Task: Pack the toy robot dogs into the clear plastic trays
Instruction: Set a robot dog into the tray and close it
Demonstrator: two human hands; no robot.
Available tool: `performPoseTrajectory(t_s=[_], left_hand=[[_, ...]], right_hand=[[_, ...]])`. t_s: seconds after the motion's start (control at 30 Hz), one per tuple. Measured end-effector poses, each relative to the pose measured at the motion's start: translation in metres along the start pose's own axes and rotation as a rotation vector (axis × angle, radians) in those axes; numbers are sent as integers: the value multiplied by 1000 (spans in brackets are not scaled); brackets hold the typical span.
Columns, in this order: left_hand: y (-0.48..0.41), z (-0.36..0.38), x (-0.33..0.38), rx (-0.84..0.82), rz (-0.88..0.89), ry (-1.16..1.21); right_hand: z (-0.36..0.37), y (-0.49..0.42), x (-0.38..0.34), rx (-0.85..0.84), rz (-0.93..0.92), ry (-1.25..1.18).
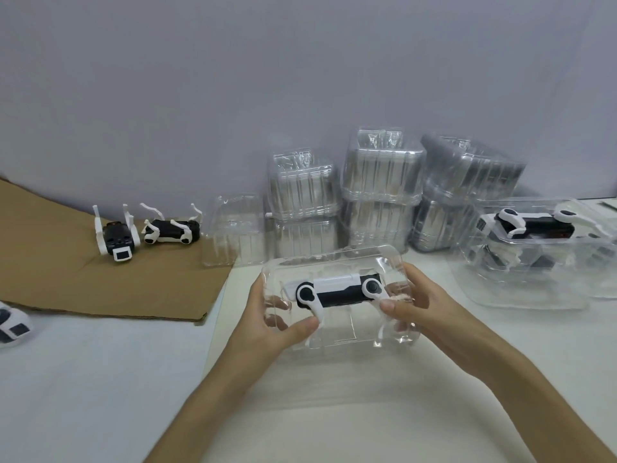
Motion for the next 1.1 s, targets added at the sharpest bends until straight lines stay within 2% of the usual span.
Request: performPoseTrajectory(t_s=[0.13, 0.37, 0.5, 0.73, 0.83, 0.93, 1.1], left_hand=[[1, -1, 2, 35, 29, -16], [0, -5, 0, 67, -35, 76], [2, -11, -4, 132, -76, 184], [2, -23, -11, 222, -128, 167], [4, -26, -10, 243, -138, 158], [5, -21, -7, 221, -141, 213], [7, -14, -10, 142, -207, 278]], right_hand=[[-5, -1, 4, 116, 40, 26], [1, -2, 11, 93, 95, -122], [5, -2, 12, 110, 109, -113], [4, 0, 20, 268, 143, -189], [8, -1, 22, 229, 173, -175], [7, 0, 24, 169, 205, -176], [-13, 0, 33, 253, 223, -63]])
Point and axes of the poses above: each hand's wrist, its own y-axis away from the middle knuckle, its own z-axis out of the palm, x = y × z, the point moved 10 cm from there along -y, towards the middle knuckle, and after that the axes turned 15 degrees about y, right-handed, at the moved point
